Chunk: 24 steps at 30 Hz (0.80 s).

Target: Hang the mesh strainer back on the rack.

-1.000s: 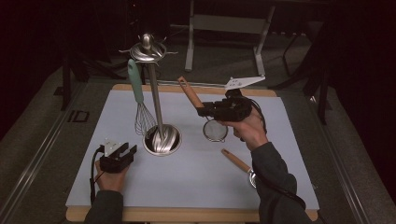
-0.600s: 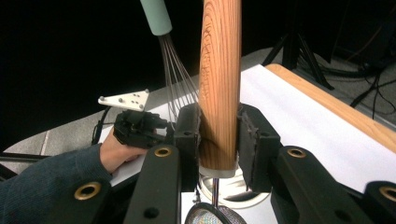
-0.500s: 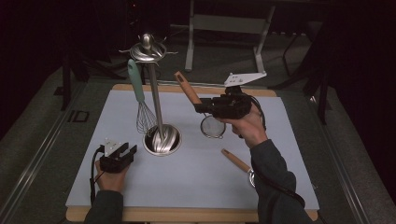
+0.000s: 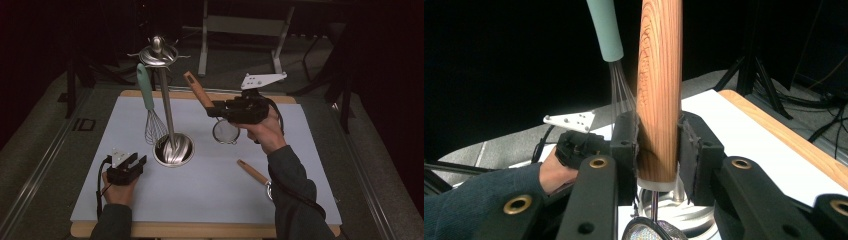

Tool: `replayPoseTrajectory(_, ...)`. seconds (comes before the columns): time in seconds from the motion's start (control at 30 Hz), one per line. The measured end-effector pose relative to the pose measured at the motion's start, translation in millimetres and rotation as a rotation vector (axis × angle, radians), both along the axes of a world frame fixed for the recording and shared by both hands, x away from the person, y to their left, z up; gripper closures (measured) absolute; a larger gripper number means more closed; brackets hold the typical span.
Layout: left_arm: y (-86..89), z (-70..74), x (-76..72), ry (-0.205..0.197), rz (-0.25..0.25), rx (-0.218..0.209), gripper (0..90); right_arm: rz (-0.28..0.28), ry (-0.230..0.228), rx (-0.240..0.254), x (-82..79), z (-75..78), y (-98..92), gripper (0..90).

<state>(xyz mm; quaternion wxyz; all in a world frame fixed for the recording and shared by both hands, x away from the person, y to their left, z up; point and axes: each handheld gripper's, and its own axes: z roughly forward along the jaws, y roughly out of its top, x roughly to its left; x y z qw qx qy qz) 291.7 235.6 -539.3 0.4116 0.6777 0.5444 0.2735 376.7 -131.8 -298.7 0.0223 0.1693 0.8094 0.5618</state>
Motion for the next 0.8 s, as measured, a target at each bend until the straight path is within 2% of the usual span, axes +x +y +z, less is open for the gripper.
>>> replayPoseTrajectory(0.37, 0.0, 0.0, 0.0, 0.001, 0.0, 0.0, 60.5, 0.039, -0.016, 0.016, 4.4, 1.7, 1.1, 70.8)
replayPoseTrajectory(0.67, 0.0, 0.0, 0.0, 0.001, 0.0, 0.001, 60.5, 0.073, -0.025, 0.064, 6.6, -1.1, 4.9, 70.8)
replayPoseTrajectory(0.8, 0.0, 0.0, 0.1, 0.0, 0.0, 0.0, 60.5, 0.087, -0.033, 0.07, 5.5, -1.1, 8.8, 70.8)
